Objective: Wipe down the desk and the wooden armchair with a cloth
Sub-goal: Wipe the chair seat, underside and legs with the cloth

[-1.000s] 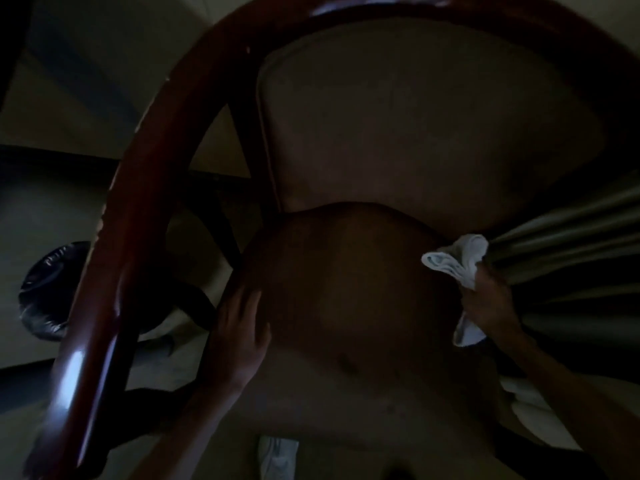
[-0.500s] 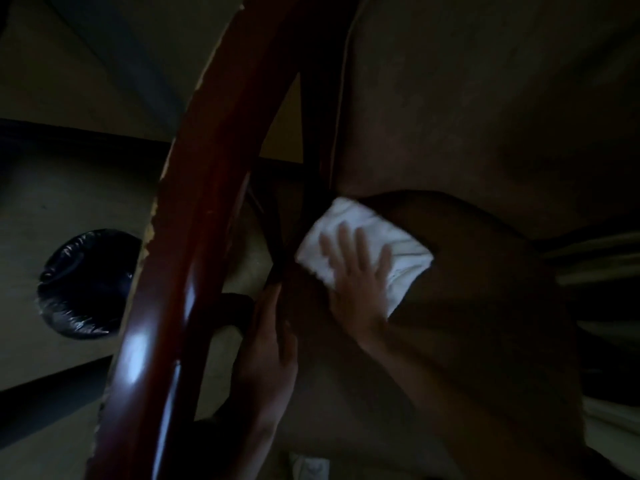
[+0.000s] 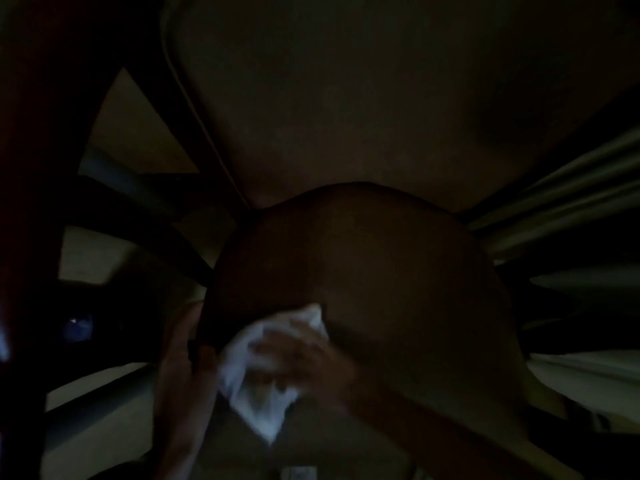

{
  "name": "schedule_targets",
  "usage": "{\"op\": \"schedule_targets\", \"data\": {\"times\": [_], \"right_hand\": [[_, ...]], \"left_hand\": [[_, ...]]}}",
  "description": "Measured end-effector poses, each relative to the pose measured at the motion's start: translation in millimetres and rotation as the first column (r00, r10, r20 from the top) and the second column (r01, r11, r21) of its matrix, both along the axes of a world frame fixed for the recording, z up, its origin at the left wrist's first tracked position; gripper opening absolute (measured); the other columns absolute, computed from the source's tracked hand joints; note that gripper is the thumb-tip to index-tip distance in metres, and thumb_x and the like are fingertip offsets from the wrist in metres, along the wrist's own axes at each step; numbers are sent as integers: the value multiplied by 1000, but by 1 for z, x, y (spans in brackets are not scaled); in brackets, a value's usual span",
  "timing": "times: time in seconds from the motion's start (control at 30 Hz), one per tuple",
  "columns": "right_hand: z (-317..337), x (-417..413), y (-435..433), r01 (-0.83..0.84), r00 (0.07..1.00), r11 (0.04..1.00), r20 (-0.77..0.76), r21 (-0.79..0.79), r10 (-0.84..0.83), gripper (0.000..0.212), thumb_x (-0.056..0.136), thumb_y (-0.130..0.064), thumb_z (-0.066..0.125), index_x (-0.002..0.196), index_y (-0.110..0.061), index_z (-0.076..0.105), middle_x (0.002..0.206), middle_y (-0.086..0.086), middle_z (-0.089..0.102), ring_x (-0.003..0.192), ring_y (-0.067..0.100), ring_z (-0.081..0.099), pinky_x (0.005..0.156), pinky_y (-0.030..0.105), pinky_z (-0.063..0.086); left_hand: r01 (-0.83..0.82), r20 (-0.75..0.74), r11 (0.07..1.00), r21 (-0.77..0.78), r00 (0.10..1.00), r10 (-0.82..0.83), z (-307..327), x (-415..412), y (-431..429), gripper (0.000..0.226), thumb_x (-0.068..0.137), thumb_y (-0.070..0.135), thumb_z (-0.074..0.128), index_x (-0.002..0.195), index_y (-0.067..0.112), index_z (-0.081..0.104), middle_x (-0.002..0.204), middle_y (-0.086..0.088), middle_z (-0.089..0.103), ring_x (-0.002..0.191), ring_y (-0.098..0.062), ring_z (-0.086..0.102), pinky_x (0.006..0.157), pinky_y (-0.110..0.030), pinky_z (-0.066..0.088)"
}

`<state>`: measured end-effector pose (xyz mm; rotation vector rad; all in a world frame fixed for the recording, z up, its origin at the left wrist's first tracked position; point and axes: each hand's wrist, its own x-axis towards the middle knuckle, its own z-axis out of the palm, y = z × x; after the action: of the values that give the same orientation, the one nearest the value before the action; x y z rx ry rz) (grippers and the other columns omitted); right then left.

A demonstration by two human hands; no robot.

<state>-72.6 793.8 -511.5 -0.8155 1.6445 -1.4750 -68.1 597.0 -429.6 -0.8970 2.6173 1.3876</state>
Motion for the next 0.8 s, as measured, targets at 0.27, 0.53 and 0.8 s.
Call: {"op": "schedule_targets", "data": {"times": [0.27, 0.53, 0.8], "right_hand": [[6, -178, 142, 645, 518, 458, -791, 612, 327, 53, 95, -25, 33, 148, -31, 34, 159, 8, 23, 146, 36, 20, 112, 65, 18], [-2, -94, 188, 834, 537, 46, -828, 549, 160, 59, 102, -27, 38, 152, -29, 7, 158, 15, 7, 143, 42, 18, 106, 69, 29], [-15, -21, -75, 623, 600, 553, -791, 553, 115, 70, 91, -45, 48, 153, -37, 16, 163, 3, 3, 147, 44, 1, 108, 74, 8]], "left_hand": [[-123, 68, 992, -39, 990, 125, -17, -1, 5, 52, 95, 21, 47, 126, 61, 37, 138, 19, 40, 122, -8, 40, 93, -45, 43], [-77, 0, 996, -47, 997, 77, -15, -6, 14, 52, 95, 14, 48, 132, 49, 41, 138, 12, 45, 123, -17, 47, 94, -51, 48], [-8, -157, 1000, -9, 988, 6, -2, -1, 0, 37, 97, 21, 49, 133, 34, 50, 138, 12, 49, 126, -10, 48, 104, -45, 44]]}}
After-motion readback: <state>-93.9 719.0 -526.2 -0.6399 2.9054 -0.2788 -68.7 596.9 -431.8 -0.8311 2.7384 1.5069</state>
